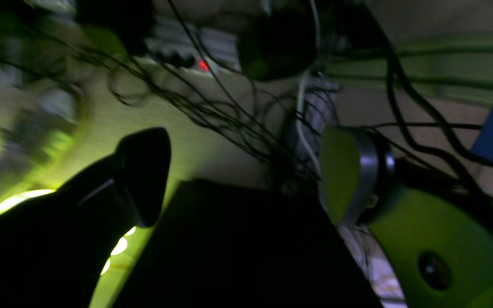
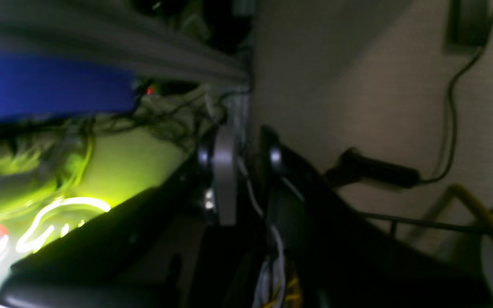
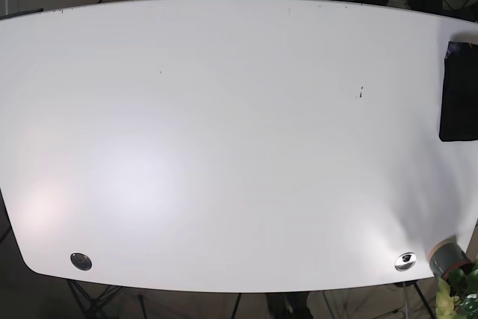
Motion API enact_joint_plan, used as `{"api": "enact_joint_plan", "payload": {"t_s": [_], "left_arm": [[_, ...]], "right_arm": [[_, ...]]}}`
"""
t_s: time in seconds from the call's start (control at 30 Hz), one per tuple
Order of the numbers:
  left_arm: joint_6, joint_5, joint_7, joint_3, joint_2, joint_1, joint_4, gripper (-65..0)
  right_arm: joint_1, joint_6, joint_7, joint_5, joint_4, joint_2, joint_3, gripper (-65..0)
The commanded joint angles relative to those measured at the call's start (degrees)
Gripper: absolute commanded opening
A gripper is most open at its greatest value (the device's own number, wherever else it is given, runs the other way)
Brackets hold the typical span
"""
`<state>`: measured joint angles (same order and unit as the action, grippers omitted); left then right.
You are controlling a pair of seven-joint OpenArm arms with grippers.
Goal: Fold the T-shirt properly
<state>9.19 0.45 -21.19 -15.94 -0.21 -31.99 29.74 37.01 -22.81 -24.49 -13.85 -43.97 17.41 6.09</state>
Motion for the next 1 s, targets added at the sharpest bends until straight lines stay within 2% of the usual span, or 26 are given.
{"api": "enact_joint_plan", "payload": {"t_s": [0.0,0.17,0.27,0.5,0.7,0.83,0.97], "left_arm": [[-0.18,-0.14,-1.01,-0.01,-1.59,1.61,-4.55,-14.3],[-0.18,-0.05,-1.01,-0.01,-2.03,7.42,-10.62,-14.3],[-0.18,-0.05,-0.74,-0.01,-3.26,9.61,-13.69,-14.3],[-0.18,0.04,5.23,0.34,-4.14,16.30,-17.91,-14.3],[-0.27,-0.14,11.21,4.47,-5.37,21.22,-18.44,-14.3],[-2.73,-0.05,14.64,5.97,-5.20,24.65,-20.64,-14.3],[-5.28,-0.05,14.64,6.67,-4.76,26.49,-22.66,-14.3]], "right_arm": [[-1.89,-0.36,-0.96,-0.18,4.89,0.39,0.11,-56.4],[-8.40,-0.45,-0.96,-0.09,13.15,-1.28,0.37,-56.4],[-10.77,-0.45,-0.96,-0.09,14.82,-1.45,3.10,-56.4],[-17.63,-0.36,-0.87,-0.18,20.89,-1.63,7.93,-56.4],[-23.26,-0.36,-0.87,-0.26,26.69,-2.86,9.17,-56.4],[-26.16,-0.36,-0.78,-0.18,29.42,-2.95,9.17,-56.0],[-28.09,-0.36,-0.78,-0.18,31.26,-3.21,9.17,-55.8]]}}
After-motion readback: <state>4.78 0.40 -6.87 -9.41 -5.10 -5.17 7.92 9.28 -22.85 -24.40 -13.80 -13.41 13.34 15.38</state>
